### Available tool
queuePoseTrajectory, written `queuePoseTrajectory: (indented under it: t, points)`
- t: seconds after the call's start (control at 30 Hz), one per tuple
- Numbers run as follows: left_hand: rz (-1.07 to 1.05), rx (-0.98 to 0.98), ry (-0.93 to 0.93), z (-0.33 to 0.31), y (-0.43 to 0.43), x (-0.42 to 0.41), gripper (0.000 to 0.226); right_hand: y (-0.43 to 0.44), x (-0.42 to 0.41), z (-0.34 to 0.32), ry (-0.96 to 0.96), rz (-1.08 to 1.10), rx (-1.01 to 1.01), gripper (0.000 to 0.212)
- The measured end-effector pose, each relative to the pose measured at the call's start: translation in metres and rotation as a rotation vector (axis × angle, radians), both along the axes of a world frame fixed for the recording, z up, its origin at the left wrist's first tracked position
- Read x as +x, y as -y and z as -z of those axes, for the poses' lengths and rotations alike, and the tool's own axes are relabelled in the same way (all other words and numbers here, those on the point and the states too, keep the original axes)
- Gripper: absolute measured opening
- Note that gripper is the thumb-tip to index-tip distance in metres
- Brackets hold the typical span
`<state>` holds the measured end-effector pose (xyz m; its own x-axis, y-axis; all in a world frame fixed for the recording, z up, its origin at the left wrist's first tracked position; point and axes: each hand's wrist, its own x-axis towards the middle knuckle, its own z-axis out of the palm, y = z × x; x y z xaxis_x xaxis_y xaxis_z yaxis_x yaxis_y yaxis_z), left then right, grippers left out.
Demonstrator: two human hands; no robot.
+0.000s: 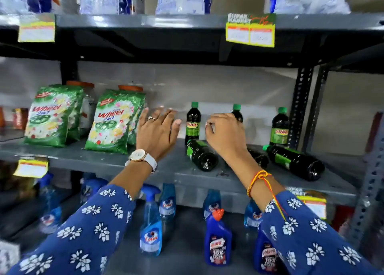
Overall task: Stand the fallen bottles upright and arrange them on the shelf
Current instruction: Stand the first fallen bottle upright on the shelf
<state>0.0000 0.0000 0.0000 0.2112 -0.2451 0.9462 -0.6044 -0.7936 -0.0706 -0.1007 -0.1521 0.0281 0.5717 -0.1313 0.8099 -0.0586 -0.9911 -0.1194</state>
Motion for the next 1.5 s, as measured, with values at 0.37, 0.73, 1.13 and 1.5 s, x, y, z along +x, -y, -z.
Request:
queuePoseTrajectory:
  t: [0.37, 0.73, 1.13, 1.5]
  points:
    - [0.107, 0.092, -0.096, 0.092, -0.030, 0.027, 0.044, -0.023, 0.041, 0.023, -0.295, 0.158, 0.255, 0.039]
    - [0.272, -0.015, 0.013, 0.103, -0.018, 0.058, 0.038, -0.028, 0.089, 0.031, -0.683, 0.521, 0.230, 0.072]
    - [0.282, -0.043, 0.028, 0.106, -0.018, 0.061, 0.041, -0.006, 0.080, 0.059, 0.004, -0.456, 1.056, 0.043]
    - [0.239, -0.040, 0.052, 0.105, -0.018, 0.057, 0.045, 0.005, 0.087, 0.071, -0.175, -0.565, 0.974, 0.071]
